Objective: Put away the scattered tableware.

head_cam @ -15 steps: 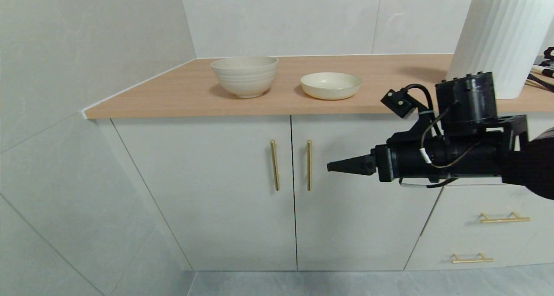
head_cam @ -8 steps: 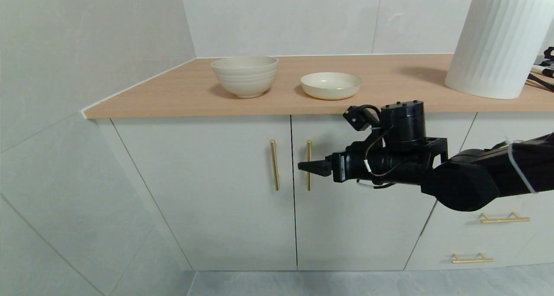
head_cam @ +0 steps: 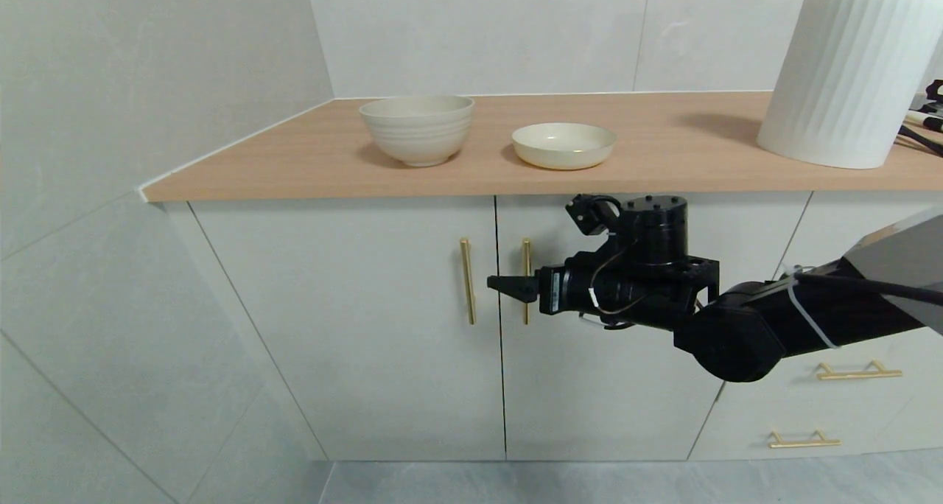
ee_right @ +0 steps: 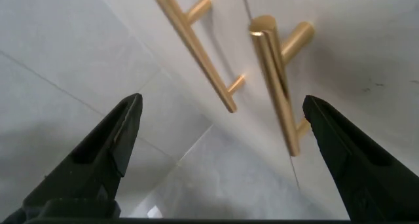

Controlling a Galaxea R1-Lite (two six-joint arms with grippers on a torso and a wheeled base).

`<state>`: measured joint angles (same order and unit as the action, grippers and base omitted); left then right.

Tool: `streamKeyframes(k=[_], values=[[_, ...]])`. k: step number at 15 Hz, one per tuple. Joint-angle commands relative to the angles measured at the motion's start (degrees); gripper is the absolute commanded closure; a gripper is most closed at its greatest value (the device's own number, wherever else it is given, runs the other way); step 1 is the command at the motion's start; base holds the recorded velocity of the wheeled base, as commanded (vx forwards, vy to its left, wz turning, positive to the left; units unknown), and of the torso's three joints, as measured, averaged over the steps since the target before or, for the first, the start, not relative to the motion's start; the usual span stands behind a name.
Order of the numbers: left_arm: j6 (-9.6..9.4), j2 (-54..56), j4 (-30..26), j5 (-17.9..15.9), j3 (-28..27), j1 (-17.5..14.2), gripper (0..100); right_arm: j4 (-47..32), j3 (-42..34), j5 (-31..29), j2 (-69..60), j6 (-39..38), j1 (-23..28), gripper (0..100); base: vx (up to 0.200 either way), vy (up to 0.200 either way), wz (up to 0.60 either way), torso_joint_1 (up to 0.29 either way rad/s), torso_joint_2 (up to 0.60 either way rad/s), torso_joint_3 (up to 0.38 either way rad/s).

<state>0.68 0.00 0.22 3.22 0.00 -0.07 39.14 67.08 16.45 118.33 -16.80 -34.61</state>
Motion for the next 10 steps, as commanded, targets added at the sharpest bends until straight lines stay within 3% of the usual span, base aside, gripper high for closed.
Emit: streamKeyframes(k=[1, 5, 10], values=[[0.02, 0.0, 0.0, 0.0, 0.0, 0.0, 0, 0.1, 0.6, -1.2, 1.2, 0.0, 0.0, 0, 0.000, 0.000, 0.00, 0.000, 0.00, 0.000], [0.02, 0.0, 0.0, 0.0, 0.0, 0.0, 0, 6.6, 3.0, -4.3, 6.1, -0.2, 0.0, 0, 0.000, 0.000, 0.00, 0.000, 0.00, 0.000], [0.02, 0.0, 0.0, 0.0, 0.0, 0.0, 0, 7.4, 2.9, -4.0, 6.4, -4.3, -1.2, 0, 0.000, 0.000, 0.00, 0.000, 0.00, 0.000]])
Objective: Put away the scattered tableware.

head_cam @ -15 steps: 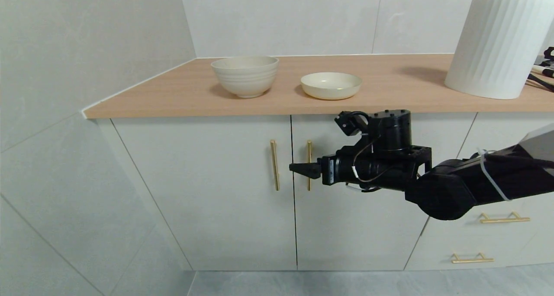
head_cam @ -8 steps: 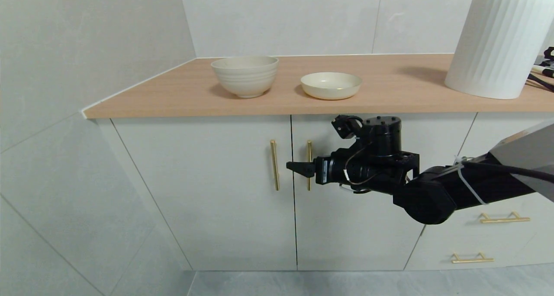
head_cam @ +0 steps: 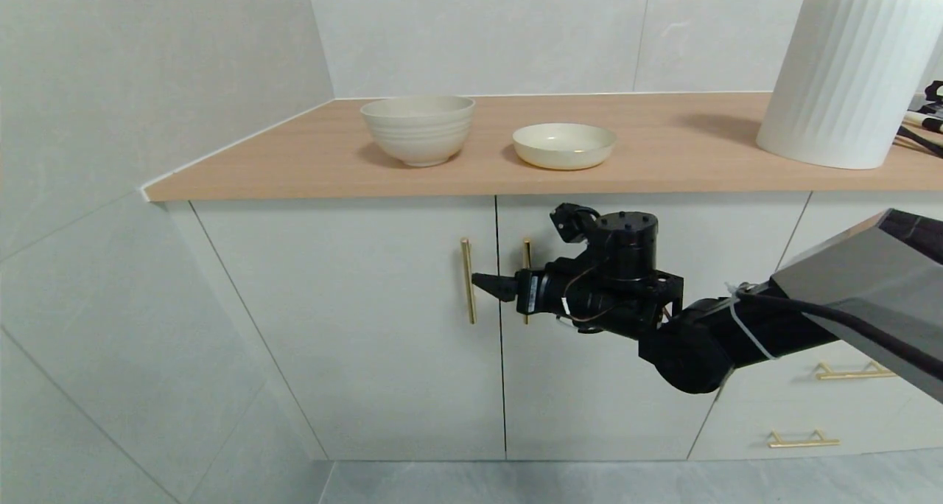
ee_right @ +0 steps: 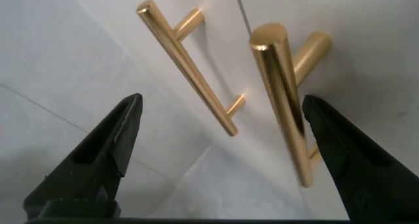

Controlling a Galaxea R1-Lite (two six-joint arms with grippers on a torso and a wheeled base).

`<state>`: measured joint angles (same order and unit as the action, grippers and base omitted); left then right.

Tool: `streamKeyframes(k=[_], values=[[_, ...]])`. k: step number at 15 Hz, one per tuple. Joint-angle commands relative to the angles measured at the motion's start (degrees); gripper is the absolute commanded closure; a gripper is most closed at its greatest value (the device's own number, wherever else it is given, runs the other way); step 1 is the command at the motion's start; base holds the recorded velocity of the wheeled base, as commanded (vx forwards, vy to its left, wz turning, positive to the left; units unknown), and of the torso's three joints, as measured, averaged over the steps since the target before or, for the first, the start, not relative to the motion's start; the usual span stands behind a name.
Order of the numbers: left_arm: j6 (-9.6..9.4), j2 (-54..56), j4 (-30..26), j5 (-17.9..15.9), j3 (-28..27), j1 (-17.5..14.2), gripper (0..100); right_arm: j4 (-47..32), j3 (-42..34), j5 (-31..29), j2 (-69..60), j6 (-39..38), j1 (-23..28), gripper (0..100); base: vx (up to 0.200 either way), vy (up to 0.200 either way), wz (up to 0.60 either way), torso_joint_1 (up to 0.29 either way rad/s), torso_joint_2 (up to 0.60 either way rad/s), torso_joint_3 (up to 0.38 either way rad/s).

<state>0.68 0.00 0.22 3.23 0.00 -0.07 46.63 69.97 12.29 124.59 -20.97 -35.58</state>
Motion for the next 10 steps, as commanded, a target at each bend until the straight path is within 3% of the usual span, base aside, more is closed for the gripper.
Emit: streamKeyframes(k=[1, 4, 10], values=[[0.02, 0.0, 0.0, 0.0, 0.0, 0.0, 0, 0.0, 0.0, 0.7, -0.1, -1.4, -0.2, 0, 0.000, 0.000, 0.00, 0.000, 0.00, 0.000], [0.02, 0.0, 0.0, 0.0, 0.0, 0.0, 0, 0.0, -1.1, 5.7, -2.2, -6.1, -0.1, 0, 0.000, 0.000, 0.00, 0.000, 0.00, 0.000], [0.02, 0.0, 0.0, 0.0, 0.0, 0.0, 0, 0.0, -9.6, 16.2, -8.4, -6.5, 0.0, 0, 0.000, 0.000, 0.00, 0.000, 0.00, 0.000]])
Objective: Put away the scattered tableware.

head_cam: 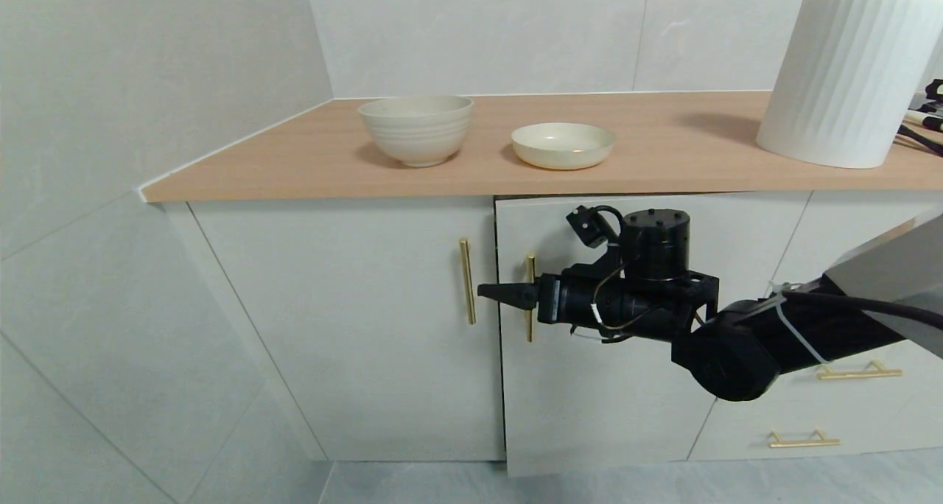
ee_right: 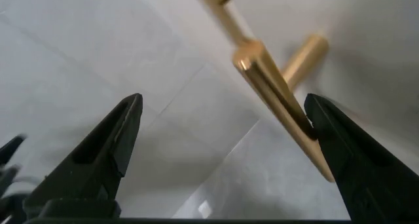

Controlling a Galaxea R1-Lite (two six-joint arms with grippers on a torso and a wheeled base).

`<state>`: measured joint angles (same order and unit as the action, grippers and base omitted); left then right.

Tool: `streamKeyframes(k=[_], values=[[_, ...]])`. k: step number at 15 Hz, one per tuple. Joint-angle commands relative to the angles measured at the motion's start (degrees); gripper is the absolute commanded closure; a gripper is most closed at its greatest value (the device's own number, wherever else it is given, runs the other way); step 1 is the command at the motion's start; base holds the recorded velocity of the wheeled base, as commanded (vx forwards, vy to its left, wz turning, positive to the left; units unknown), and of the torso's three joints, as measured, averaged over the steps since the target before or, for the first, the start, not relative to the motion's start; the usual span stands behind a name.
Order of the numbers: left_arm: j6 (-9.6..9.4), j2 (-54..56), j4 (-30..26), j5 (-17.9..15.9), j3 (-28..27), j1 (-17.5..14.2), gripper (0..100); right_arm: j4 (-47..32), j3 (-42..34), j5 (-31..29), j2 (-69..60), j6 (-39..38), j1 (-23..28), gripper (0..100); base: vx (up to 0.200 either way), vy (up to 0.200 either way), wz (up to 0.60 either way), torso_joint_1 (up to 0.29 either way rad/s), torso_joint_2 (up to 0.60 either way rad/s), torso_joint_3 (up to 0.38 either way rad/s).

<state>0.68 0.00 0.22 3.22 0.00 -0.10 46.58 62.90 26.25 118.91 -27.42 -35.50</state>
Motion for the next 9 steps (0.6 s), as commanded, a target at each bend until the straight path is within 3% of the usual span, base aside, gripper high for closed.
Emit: streamKeyframes(k=[1, 4, 6, 9], values=[[0.11, 0.0, 0.0, 0.0, 0.0, 0.0, 0, 0.0, -4.4, 2.9, -3.4, 0.1, -0.1, 0, 0.000, 0.000, 0.00, 0.000, 0.00, 0.000], [0.11, 0.0, 0.0, 0.0, 0.0, 0.0, 0, 0.1, -12.8, 7.0, -9.3, 0.3, -0.1, 0, 0.000, 0.000, 0.00, 0.000, 0.00, 0.000], [-0.95, 0.0, 0.0, 0.0, 0.0, 0.0, 0, 0.4, -18.5, 9.1, -13.7, 0.4, -0.1, 0, 0.000, 0.000, 0.00, 0.000, 0.00, 0.000], [-1.03, 0.0, 0.0, 0.0, 0.0, 0.0, 0, 4.7, -27.0, 11.8, -19.1, 0.4, -0.1, 0, 0.000, 0.000, 0.00, 0.000, 0.00, 0.000]])
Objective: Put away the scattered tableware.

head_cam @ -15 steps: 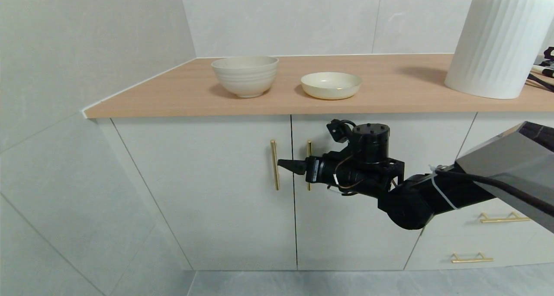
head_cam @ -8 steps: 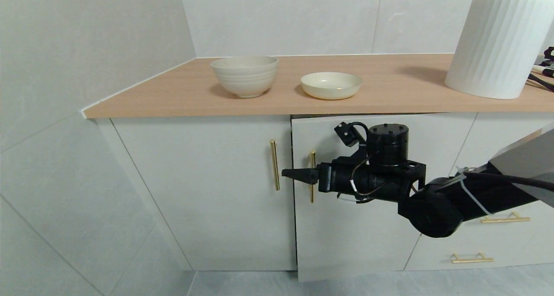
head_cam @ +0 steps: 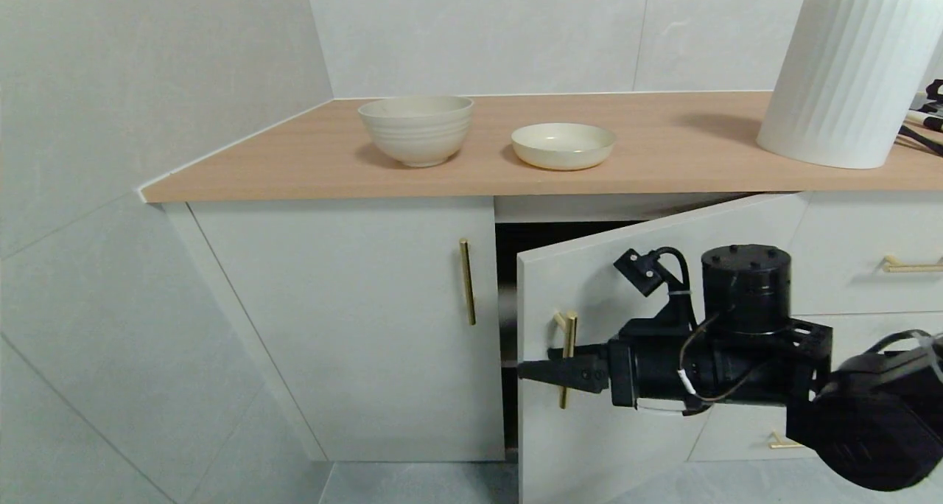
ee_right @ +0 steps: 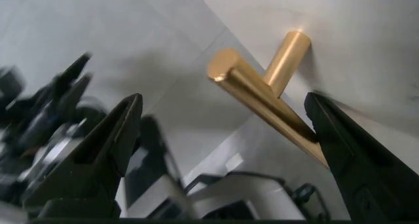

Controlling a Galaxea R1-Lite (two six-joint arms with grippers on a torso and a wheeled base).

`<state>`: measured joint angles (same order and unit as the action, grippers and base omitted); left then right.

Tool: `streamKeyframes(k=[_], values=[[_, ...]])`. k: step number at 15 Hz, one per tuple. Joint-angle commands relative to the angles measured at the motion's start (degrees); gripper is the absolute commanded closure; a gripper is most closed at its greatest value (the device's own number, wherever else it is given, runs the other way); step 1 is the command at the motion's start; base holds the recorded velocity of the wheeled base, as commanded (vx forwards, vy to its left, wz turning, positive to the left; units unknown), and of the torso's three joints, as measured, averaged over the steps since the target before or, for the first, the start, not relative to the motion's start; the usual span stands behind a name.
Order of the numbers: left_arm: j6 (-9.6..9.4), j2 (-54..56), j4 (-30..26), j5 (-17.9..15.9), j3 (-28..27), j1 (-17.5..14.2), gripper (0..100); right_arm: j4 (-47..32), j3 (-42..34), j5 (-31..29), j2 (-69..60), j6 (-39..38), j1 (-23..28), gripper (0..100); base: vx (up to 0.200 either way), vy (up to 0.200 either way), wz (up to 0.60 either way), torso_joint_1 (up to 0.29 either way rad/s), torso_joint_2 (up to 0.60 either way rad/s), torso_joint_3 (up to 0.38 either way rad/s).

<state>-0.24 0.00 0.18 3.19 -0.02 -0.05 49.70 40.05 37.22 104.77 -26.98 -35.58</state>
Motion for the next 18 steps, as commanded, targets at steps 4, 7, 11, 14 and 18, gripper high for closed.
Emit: streamKeyframes(k=[4, 7, 11, 14, 18], values=[[-0.90, -5.0, -2.6, -4.8, -12.5, 0.8, 0, 2.8, -7.4, 0.9, -7.4, 0.0, 0.0, 0, 0.000, 0.000, 0.00, 0.000, 0.00, 0.000], [-1.25, -24.2, -4.2, -15.5, -25.9, 0.9, 0, 2.8, -8.7, 0.9, -8.3, 0.0, 0.0, 0, 0.000, 0.000, 0.00, 0.000, 0.00, 0.000], [-1.34, -54.0, -3.5, -28.4, -40.2, 3.1, 0, 2.9, -10.9, 0.9, -9.4, 0.1, 0.0, 0, 0.000, 0.000, 0.00, 0.000, 0.00, 0.000], [2.35, -66.4, 4.4, -28.5, -40.4, 14.6, 0, 2.9, -11.9, 0.9, -10.8, 0.0, 0.0, 0, 0.000, 0.000, 0.00, 0.000, 0.00, 0.000], [13.34, -73.9, 18.8, -28.6, -37.9, 30.7, 100, 2.9, -12.3, 0.9, -10.4, 0.1, 0.0, 0, 0.000, 0.000, 0.00, 0.000, 0.00, 0.000]])
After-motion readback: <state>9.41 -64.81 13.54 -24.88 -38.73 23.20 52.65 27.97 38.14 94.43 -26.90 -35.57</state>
